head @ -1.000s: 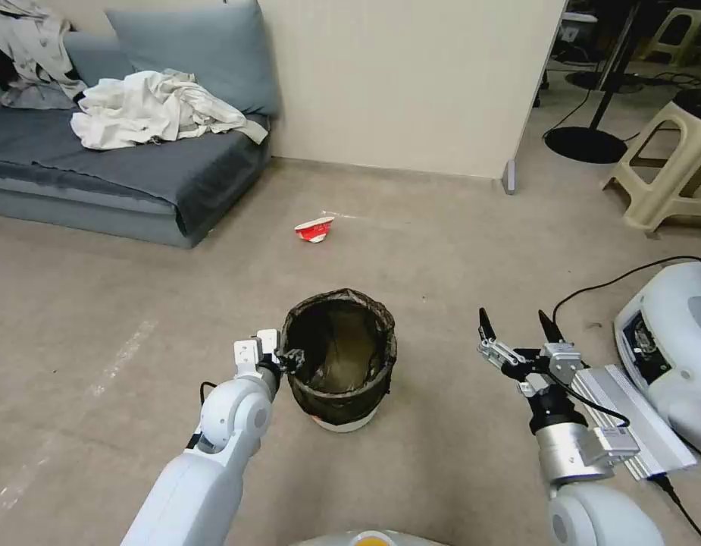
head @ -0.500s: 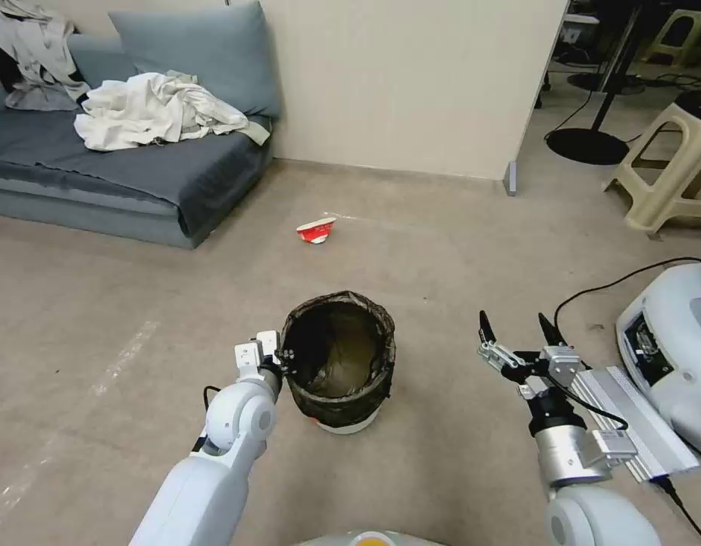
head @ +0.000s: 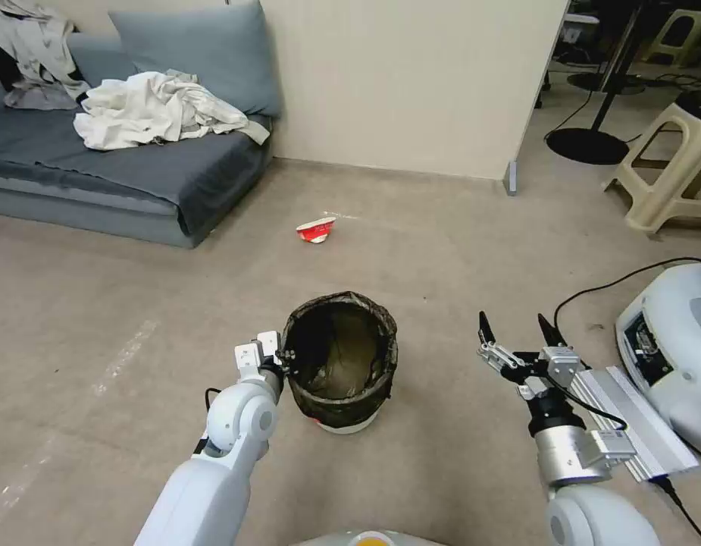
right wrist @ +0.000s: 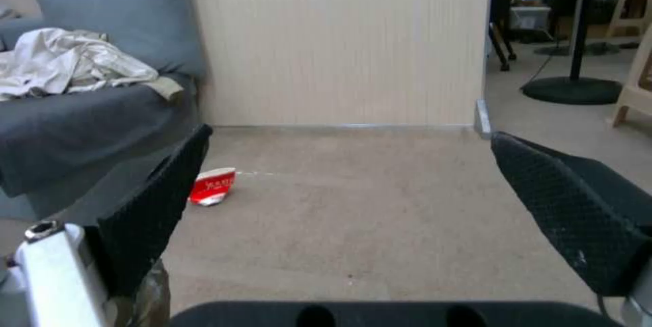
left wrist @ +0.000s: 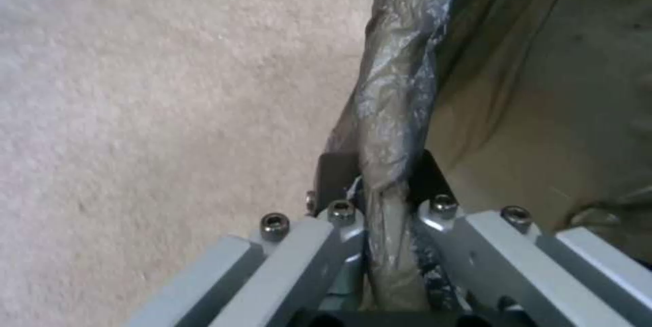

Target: Pick up the trash can from the floor.

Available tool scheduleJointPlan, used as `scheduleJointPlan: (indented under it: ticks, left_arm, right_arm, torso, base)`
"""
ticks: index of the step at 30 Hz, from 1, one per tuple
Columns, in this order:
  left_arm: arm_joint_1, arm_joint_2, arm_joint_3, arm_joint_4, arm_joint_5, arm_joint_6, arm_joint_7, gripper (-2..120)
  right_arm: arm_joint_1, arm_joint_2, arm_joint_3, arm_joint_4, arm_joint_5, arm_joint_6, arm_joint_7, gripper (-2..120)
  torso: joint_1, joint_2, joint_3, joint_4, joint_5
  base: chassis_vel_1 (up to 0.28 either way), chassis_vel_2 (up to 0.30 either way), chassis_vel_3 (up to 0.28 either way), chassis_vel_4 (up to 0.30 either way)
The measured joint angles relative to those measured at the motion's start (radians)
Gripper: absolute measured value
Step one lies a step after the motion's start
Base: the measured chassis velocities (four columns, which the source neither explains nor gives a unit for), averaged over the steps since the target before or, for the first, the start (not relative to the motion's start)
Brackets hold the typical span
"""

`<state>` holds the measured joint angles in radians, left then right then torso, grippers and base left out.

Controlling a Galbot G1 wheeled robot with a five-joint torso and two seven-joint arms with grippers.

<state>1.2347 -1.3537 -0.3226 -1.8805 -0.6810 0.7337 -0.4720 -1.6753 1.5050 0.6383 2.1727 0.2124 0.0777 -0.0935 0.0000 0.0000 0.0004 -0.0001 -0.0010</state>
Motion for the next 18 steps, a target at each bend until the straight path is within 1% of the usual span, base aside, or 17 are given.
scheduleJointPlan:
  ticks: [5,9,11,13,18]
  left_arm:
    - [0.010,-0.005,-0.009,-0.030,-0.022,0.004,-0.006,1]
    - [0.024,-0.007,-0.025,-0.075,-0.049,0.006,-0.009,1]
    - [0.027,-0.007,-0.028,-0.082,-0.058,0.006,-0.013,1]
    - [0.033,-0.007,-0.036,-0.101,-0.089,0.005,-0.025,1]
    - [0.042,-0.007,-0.048,-0.120,-0.110,0.004,-0.032,1]
  right_arm:
    - [-0.001,-0.002,0.001,0.000,0.000,0.000,0.001,100]
    - [-0.001,-0.002,0.000,0.001,0.000,0.001,0.001,100]
    - [-0.001,-0.002,0.000,0.001,0.000,0.001,0.001,100]
    - [-0.002,-0.003,0.000,0.002,0.000,0.001,0.001,100]
    - [-0.003,-0.004,0.000,0.002,0.000,0.001,0.001,100]
  torso:
    - [0.000,0.000,0.000,-0.0001,0.0000]
    - [0.000,0.000,0.000,0.0000,0.0004]
    - [0.000,0.000,0.000,0.0000,0.0005]
    - [0.000,0.000,0.000,0.0000,0.0007]
    - [0.000,0.000,0.000,0.0001,0.0009]
  base:
    - [0.000,0.000,0.000,0.000]
    - [0.000,0.000,0.000,0.000]
    - [0.000,0.000,0.000,0.000]
    - [0.000,0.000,0.000,0.000]
    - [0.000,0.000,0.000,0.000]
